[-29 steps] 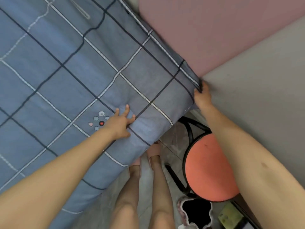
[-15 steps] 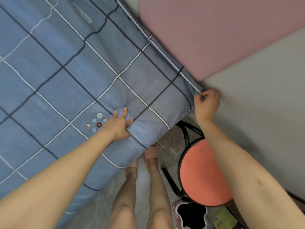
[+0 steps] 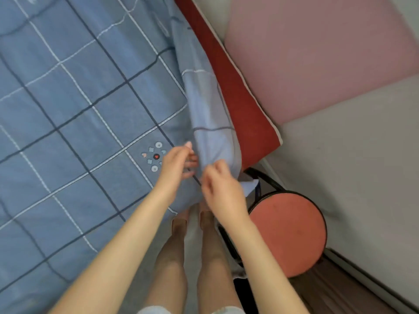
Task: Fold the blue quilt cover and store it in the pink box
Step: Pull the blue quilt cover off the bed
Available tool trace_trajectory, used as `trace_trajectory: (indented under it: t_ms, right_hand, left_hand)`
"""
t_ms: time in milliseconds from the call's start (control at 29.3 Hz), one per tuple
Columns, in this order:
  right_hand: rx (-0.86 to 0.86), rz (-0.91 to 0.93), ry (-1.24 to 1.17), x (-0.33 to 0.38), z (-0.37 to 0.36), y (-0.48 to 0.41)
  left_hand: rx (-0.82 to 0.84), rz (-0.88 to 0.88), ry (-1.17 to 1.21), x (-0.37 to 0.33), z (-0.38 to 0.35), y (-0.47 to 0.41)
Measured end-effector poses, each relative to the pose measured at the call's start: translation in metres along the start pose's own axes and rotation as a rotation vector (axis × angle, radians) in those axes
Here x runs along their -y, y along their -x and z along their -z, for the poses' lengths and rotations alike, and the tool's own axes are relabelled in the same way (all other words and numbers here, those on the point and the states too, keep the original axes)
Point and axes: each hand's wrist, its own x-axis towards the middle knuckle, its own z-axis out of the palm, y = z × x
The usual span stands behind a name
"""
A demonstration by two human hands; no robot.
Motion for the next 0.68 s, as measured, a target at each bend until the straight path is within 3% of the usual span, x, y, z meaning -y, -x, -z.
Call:
trace_trajectory:
  t_ms: [103,205,376,513,683]
  right_hand:
    - [0.233,0.114,-0.046,0.036,-0.004,0.009]
    - [0.390,0.082,-0.215,0.078,0.014,0.020]
    - [0.450,-0.026,-0.428,0.127,0.050,0.021]
    - [0.392,0.222,-0.236,0.182,0.069,0.010]
    - [0.379,0.586,0.011,0.261,0.057,-0.004]
  left_hand:
    - [-0.001,0.004,-0.073,-0.006,0.009,0.045]
    - [-0.208,0.050,-0.033,-0.024,0.028,0.081]
    - [-0.380,-0.059,0.045,-0.043,0.078,0.135]
    - [-0.515,-0.159,0.088,-0.050,0.127,0.198]
    - [-0.561,-0.301,0.030,-0.051,0.172,0.270]
